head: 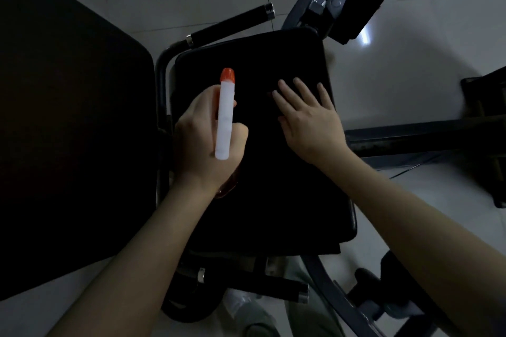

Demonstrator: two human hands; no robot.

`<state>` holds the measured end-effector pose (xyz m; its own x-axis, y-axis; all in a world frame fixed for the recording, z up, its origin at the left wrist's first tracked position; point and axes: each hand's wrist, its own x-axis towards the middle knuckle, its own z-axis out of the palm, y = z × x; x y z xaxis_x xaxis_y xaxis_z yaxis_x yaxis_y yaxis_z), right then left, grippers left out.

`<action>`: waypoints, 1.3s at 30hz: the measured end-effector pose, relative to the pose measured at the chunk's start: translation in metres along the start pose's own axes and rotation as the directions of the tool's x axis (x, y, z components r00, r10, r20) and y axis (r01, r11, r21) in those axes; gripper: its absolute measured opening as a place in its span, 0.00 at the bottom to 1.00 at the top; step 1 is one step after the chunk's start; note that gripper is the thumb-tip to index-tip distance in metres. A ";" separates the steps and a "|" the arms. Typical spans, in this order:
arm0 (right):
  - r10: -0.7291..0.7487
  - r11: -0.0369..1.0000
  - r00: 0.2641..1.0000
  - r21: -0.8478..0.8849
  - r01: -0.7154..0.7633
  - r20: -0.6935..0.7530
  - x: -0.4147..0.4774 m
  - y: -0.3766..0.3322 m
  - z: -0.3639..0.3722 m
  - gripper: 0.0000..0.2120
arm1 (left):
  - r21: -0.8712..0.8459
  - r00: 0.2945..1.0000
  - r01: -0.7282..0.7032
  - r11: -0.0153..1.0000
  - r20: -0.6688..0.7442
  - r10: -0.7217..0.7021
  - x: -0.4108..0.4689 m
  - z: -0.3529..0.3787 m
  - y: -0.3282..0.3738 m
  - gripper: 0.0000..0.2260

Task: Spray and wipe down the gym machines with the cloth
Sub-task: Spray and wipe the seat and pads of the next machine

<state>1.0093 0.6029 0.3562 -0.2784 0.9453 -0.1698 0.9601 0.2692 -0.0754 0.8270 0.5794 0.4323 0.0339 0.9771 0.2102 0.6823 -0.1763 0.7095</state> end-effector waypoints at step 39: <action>0.251 0.962 0.957 0.142 -0.232 -0.143 -0.108 -0.019 0.027 0.27 | -0.047 0.999 -0.006 0.999 -0.037 0.004 -0.074 -0.006 0.000 0.16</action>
<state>1.0201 0.4908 0.3495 -0.0215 0.9989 -0.0414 0.9848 0.0140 -0.1731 0.8197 0.5066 0.4209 0.0102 0.9713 0.2378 0.6472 -0.1877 0.7388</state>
